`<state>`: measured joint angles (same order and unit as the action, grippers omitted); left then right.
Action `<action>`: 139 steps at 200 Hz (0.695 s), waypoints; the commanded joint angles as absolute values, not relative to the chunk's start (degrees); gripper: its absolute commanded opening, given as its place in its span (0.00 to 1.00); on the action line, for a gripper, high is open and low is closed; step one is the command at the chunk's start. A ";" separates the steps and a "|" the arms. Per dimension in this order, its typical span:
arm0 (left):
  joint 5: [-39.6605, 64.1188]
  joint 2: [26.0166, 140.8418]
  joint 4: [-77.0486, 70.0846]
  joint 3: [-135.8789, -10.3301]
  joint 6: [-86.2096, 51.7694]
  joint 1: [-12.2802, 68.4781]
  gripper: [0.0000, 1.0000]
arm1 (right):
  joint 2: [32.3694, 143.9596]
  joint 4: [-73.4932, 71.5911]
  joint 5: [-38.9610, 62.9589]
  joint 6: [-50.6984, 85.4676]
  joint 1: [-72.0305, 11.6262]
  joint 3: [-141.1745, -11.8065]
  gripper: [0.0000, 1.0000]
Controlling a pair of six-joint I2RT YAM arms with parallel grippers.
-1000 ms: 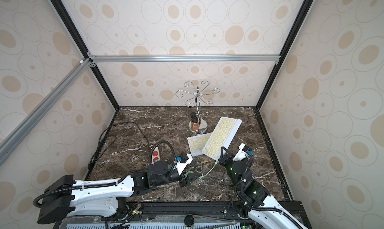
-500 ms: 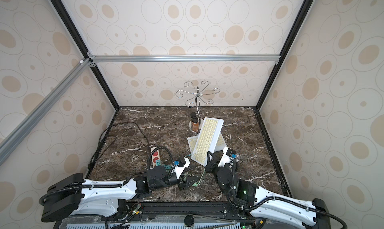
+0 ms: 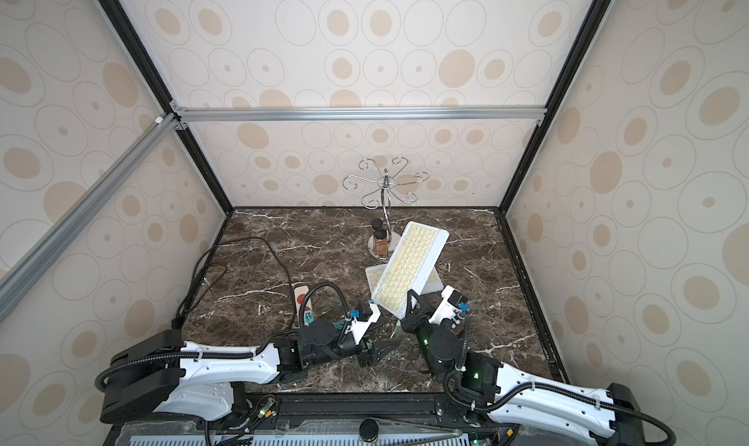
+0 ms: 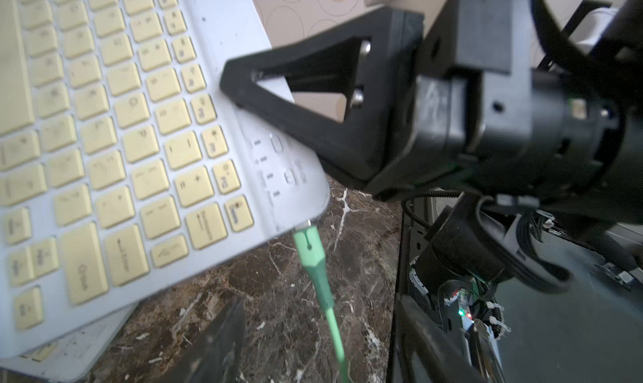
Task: Unplug the wireless keyboard
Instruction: Remove the power cord from the keyboard.
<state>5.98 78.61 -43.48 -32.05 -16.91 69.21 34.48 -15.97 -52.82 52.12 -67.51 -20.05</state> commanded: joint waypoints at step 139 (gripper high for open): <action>10.96 88.93 -41.22 -44.77 -17.64 67.30 0.28 | 30.39 -23.14 -56.60 50.80 -67.83 -17.39 0.00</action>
<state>9.15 88.31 -41.06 -42.28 -16.84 67.85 31.46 -18.92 -57.74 50.50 -67.51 -17.93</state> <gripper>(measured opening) 0.280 0.074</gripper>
